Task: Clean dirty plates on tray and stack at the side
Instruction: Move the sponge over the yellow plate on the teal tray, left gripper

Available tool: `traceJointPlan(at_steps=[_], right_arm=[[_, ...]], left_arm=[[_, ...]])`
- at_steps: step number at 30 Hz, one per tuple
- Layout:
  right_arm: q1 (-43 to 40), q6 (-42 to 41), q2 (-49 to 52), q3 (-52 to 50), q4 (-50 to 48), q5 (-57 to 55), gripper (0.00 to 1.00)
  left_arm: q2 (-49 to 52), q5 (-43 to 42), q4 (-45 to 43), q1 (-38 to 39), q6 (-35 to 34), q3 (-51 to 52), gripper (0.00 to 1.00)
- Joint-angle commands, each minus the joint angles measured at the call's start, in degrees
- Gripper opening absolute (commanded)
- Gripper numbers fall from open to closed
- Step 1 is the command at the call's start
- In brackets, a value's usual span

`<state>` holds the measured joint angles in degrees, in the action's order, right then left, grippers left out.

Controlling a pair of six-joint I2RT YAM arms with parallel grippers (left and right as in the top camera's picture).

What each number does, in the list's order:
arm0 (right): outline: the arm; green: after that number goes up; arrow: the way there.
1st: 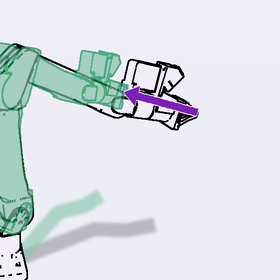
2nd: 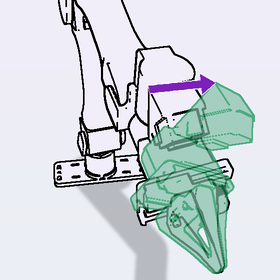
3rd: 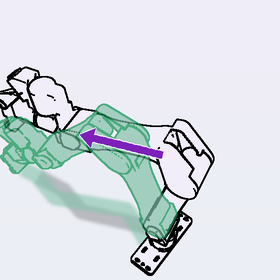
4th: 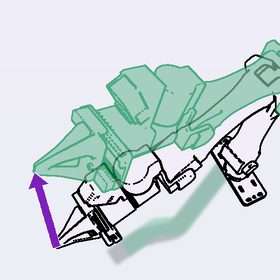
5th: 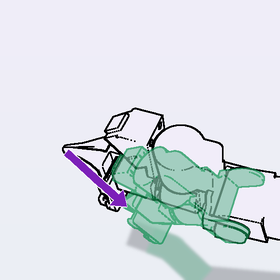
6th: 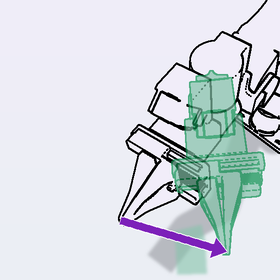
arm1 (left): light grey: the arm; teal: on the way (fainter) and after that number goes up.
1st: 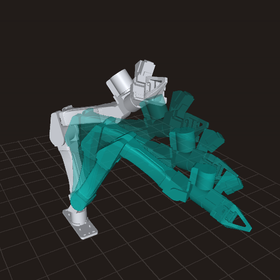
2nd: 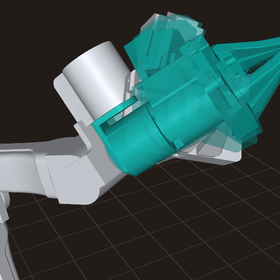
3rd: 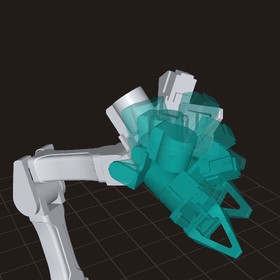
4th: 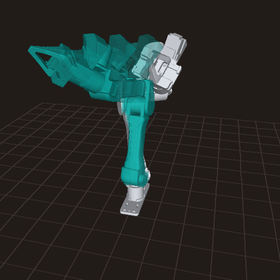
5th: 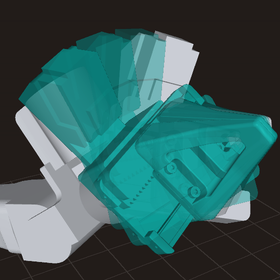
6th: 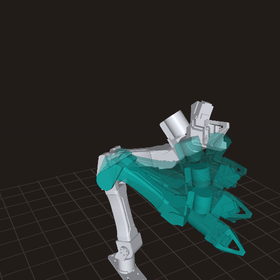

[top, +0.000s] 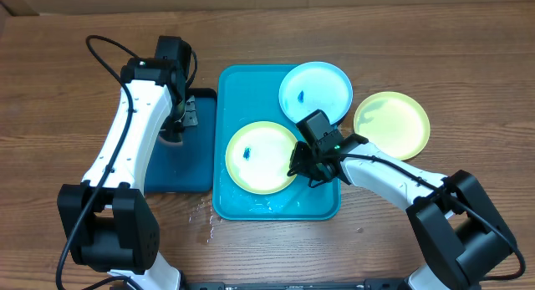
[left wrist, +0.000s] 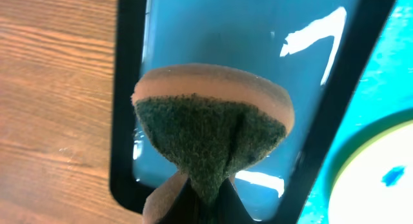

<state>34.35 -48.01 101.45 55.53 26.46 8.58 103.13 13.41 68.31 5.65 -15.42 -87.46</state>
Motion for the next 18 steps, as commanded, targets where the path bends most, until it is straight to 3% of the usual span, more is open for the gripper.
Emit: traceJointPlan(at_steps=[1, 5, 9, 18], right_arm=[[0.2, -0.2, 0.4, 0.2, -0.3, -1.0, 0.21], [0.2, -0.2, 0.4, 0.2, -0.3, -1.1, 0.04], [0.2, -0.2, 0.4, 0.2, -0.5, -1.9, 0.04], [0.2, -0.2, 0.4, 0.2, -0.2, -2.3, 0.04]], left_arm=[[0.3, -2.5, -0.2, 0.3, 1.7, 0.5, 0.04], [0.3, -1.2, -0.3, 0.3, 2.2, 0.5, 0.04], [0.3, 3.9, -0.2, 0.3, 2.2, 0.5, 0.04], [0.3, 3.1, -0.3, 1.2, 3.5, 0.5, 0.04]])
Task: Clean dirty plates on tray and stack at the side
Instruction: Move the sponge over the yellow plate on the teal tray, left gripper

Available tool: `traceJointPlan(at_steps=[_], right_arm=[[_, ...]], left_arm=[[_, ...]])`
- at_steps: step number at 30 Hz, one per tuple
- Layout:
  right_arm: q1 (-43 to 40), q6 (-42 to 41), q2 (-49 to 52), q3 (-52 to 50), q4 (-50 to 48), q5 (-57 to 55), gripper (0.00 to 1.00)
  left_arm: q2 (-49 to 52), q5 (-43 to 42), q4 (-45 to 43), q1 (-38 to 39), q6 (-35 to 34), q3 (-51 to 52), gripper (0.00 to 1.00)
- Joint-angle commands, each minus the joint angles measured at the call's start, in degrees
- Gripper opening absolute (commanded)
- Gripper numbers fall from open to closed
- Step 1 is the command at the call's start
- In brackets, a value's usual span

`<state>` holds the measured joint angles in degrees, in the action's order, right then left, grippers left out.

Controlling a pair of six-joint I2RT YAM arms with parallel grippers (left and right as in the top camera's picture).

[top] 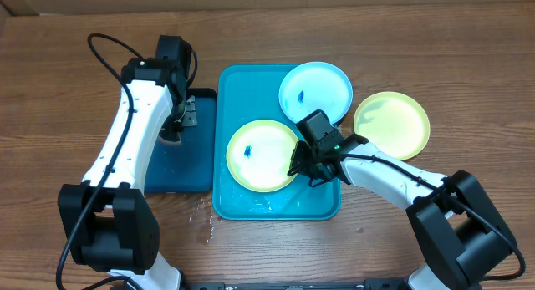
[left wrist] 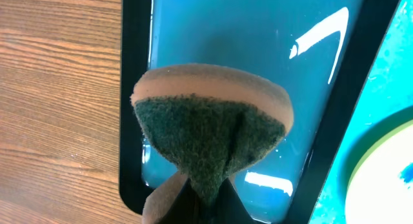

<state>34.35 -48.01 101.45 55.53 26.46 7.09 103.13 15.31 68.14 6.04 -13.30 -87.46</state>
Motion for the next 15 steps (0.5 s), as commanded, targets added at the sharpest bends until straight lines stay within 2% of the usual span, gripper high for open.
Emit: traceJointPlan(at_steps=[1, 5, 8, 10, 15], right_arm=[[0.2, -0.2, 0.4, 0.2, -0.3, -0.8, 0.04], [0.2, -0.2, 0.4, 0.2, -0.3, -0.8, 0.04], [0.2, -0.2, 0.4, 0.2, -0.3, -0.8, 0.04], [0.2, -0.2, 0.4, 0.2, -0.3, -0.8, 0.04], [0.2, -0.2, 0.4, 0.2, -0.3, -0.8, 0.04]], left_arm=[[0.3, 1.2, -0.2, 0.9, 1.4, 0.5, 0.04], [0.3, 0.5, -0.8, 1.7, 1.3, 0.5, 0.04], [0.3, -3.6, -1.7, 2.4, 1.3, 0.5, 0.04], [0.3, -9.0, -2.9, 2.5, 1.4, 0.5, 0.04], [0.3, -31.0, -7.0, 2.6, 5.8, 0.5, 0.04]])
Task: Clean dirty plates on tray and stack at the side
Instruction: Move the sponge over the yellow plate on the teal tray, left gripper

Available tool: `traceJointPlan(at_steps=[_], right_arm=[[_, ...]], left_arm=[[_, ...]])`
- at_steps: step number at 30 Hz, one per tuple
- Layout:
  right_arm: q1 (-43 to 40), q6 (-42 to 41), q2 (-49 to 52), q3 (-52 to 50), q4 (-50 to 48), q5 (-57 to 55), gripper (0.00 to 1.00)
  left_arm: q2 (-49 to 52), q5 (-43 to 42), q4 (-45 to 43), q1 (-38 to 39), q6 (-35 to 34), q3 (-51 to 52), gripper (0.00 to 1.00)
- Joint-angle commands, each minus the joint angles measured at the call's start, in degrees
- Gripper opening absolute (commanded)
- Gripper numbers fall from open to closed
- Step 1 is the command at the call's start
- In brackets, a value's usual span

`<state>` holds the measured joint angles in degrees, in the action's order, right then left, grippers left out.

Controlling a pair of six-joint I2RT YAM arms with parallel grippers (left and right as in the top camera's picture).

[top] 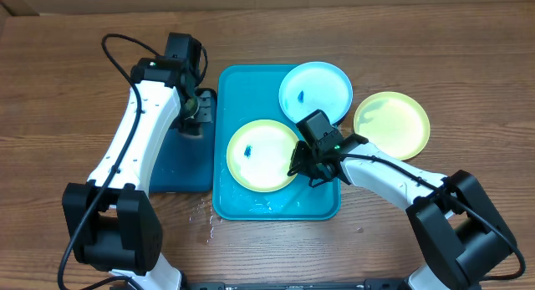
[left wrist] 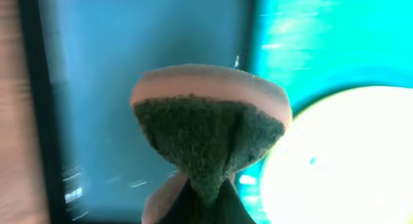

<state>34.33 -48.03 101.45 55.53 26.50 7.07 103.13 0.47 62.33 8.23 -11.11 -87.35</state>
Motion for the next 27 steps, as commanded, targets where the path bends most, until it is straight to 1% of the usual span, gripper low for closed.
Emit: traceJointPlan(at_steps=[1, 3, 5, 11, 17, 19, 22, 27], right_arm=[[0.2, -0.1, 0.4, 0.2, -0.3, -0.8, 0.04], [0.2, -0.1, 0.4, 0.2, -0.3, -0.8, 0.04], [0.2, -0.1, 0.4, 0.2, -0.3, -0.8, 0.04], [0.2, -0.2, 0.4, 0.2, -0.4, -0.8, 0.04], [0.2, -0.2, 0.4, 0.2, -0.3, -0.8, 0.04], [0.2, -0.2, 0.4, 0.2, -0.4, -0.8, 0.06], [0.2, -0.1, 0.4, 0.2, -0.5, -0.8, 0.14], [0.2, -0.1, 0.4, 0.2, -0.8, -0.8, 0.15]], left_arm=[[0.3, -19.8, -1.7, 0.4, 3.7, 0.4, 0.04], [0.3, -23.6, -2.0, 0.5, 3.7, 0.4, 0.04], [0.3, -24.5, -2.0, 0.9, 3.7, 0.6, 0.04], [0.4, -20.5, -4.0, 4.0, 3.8, 3.4, 0.04], [0.4, -17.7, -9.8, 7.3, 3.2, 10.8, 0.04], [0.4, -16.4, -11.4, 8.0, 2.8, 12.8, 0.04], [0.4, -13.3, -12.5, 8.4, 1.6, 14.3, 0.04], [0.4, -13.1, -13.1, 8.4, 1.7, 14.5, 0.04]])
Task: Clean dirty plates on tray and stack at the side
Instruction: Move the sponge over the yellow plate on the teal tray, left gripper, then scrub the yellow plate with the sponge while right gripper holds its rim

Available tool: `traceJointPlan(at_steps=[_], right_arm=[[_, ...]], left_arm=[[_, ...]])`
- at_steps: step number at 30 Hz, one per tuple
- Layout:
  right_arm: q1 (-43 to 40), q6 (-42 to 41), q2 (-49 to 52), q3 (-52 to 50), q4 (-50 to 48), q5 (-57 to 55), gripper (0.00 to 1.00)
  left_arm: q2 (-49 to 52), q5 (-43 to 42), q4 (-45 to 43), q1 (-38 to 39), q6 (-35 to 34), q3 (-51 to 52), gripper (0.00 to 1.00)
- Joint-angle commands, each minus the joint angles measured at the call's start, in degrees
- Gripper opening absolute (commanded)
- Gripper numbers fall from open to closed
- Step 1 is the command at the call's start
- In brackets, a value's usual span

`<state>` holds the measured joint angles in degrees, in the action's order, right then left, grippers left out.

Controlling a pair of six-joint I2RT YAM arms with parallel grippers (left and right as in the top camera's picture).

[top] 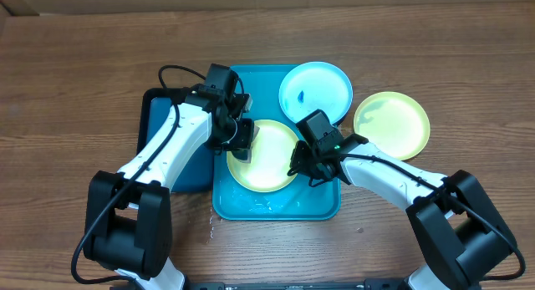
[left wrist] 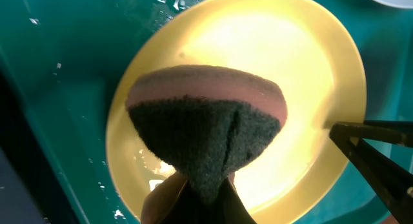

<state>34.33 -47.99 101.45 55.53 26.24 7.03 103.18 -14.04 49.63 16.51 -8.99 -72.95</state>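
A yellow-green plate (top: 272, 160) lies in the teal tray (top: 251, 89). Over its left part my left gripper (top: 238, 133) is shut on a sponge (left wrist: 206, 127), green scouring side down, pink layer above. In the left wrist view the sponge covers the middle of the plate (left wrist: 303, 50). My right gripper (top: 303, 167) is shut on that plate's right rim; its dark fingers (left wrist: 374, 153) meet at the rim. A light blue plate (top: 315, 91) with a blue stain lies at the tray's back right. Another yellow-green plate (top: 391, 123) rests on the table to the right.
A dark blue tray (top: 167, 152) of water stands left of the teal tray, partly under my left arm. Water drops lie in the teal tray's front (top: 267, 206) and on the wooden table (top: 205, 223) by its front left corner.
My left gripper has moved right with the sponge, from the edge between the two trays to over the yellow-green plate's left part. The right gripper has stayed on the plate's rim.
My left gripper held the sponge over the water in the dark blue tray, then at that tray's right edge by the teal tray. Now the sponge is over the plate. The right gripper kept hold of the plate's rim throughout.
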Motion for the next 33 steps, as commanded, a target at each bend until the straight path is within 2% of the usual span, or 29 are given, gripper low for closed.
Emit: traceJointPlan(at_steps=[1, 7, 26, 33], right_arm=[[0.2, -0.2, 0.4, 0.2, -0.6, -0.8, 0.15], [0.2, 0.1, 0.3, 0.2, -1.1, -0.9, 0.06], [0.1, 2.1, -0.8, 0.4, -1.3, -1.0, 0.13], [0.1, 2.1, -0.8, 0.4, -1.3, -1.0, 0.12]], left_arm=[[0.3, 1.4, -0.5, 0.1, -0.4, 0.1, 0.04], [0.3, 1.4, -0.5, 0.2, -0.4, 0.1, 0.04], [0.3, 2.3, -0.5, 0.9, 0.0, 0.2, 0.04], [0.3, 2.3, -0.5, 1.2, 1.0, 0.2, 0.04]])
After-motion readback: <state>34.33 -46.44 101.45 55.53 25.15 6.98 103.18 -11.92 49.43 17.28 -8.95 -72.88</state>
